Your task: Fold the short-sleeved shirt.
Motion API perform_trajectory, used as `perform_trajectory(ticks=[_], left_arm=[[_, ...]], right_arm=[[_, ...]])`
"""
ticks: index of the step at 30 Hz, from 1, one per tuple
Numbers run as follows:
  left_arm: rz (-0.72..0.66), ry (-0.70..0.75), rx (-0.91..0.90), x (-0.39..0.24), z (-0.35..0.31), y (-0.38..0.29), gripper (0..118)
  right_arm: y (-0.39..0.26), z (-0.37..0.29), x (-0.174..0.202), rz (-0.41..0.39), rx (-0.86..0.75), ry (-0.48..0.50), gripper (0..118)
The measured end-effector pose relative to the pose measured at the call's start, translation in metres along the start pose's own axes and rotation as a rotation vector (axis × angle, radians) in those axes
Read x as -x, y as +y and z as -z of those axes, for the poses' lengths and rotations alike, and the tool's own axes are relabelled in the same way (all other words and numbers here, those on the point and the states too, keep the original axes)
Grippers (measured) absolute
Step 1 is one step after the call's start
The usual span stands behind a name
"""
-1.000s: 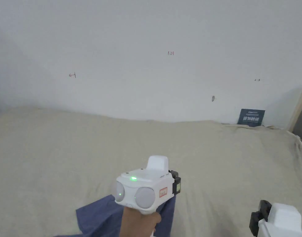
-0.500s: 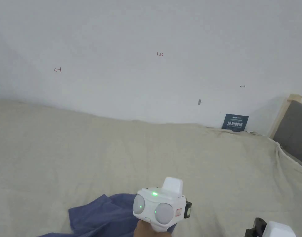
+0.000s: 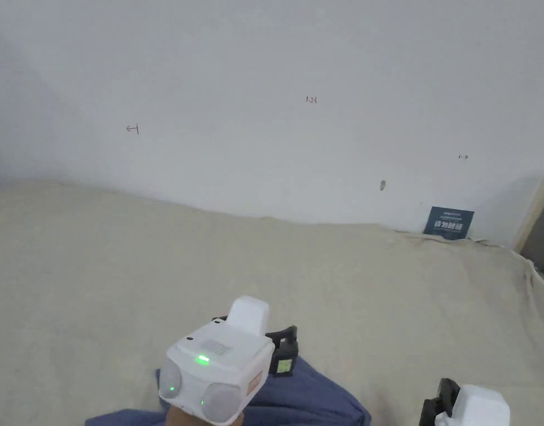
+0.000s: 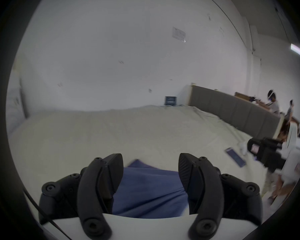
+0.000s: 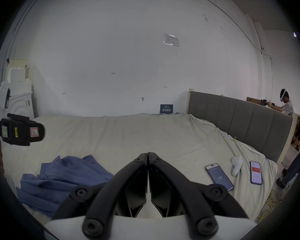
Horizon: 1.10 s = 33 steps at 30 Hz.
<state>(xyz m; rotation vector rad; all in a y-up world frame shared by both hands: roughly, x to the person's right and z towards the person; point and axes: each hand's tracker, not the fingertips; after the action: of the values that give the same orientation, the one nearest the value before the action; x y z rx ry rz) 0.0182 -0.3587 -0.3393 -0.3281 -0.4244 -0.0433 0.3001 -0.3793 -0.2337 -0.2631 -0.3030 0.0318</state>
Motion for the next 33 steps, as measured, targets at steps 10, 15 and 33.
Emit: perform_trajectory(ticks=[10,15,33], left_arm=[[-0.031,0.327,-0.146,0.098,-0.088,-0.030,15],[-0.048,0.395,-0.174,0.121,-0.113,-0.044,0],[-0.289,0.217,0.340,0.185,-0.044,-0.115,0]], right_arm=[[0.007,-0.001,0.060,-0.018,-0.062,0.114,1],[0.008,-0.006,0.080,-0.034,-0.092,0.141,1],[-0.012,0.006,0.106,-0.062,0.001,0.177,1]])
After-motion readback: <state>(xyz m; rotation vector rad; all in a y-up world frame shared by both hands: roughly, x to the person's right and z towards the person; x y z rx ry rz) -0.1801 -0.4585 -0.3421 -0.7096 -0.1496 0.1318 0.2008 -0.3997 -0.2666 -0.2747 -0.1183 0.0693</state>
